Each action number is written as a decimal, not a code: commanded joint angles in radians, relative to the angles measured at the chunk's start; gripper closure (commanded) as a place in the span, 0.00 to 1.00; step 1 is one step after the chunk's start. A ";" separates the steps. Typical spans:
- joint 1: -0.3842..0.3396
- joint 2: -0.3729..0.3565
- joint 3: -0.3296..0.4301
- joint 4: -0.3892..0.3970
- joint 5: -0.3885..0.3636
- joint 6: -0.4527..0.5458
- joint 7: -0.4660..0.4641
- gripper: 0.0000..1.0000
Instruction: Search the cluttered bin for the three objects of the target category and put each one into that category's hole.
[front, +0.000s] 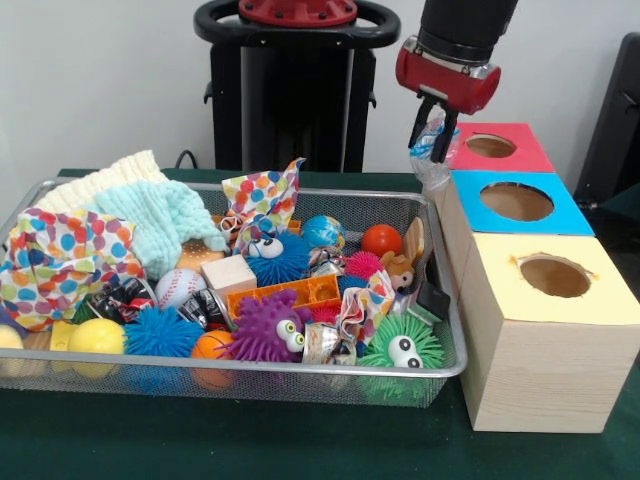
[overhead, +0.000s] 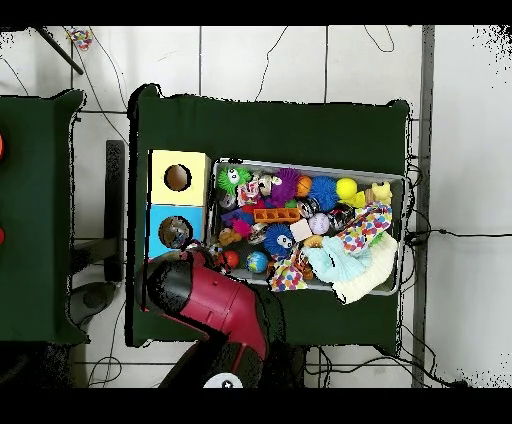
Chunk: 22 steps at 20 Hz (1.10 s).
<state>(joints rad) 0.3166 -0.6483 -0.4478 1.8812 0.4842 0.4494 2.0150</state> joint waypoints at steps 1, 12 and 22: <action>-0.049 -0.048 0.062 0.032 0.008 0.080 0.181 1.00; -0.061 -0.041 0.052 0.008 -0.021 0.059 0.166 1.00; 0.070 0.034 -0.039 -0.095 -0.004 0.164 0.328 1.00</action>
<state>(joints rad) 0.3241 -0.6890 -0.4853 1.8754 0.4840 0.4684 2.0162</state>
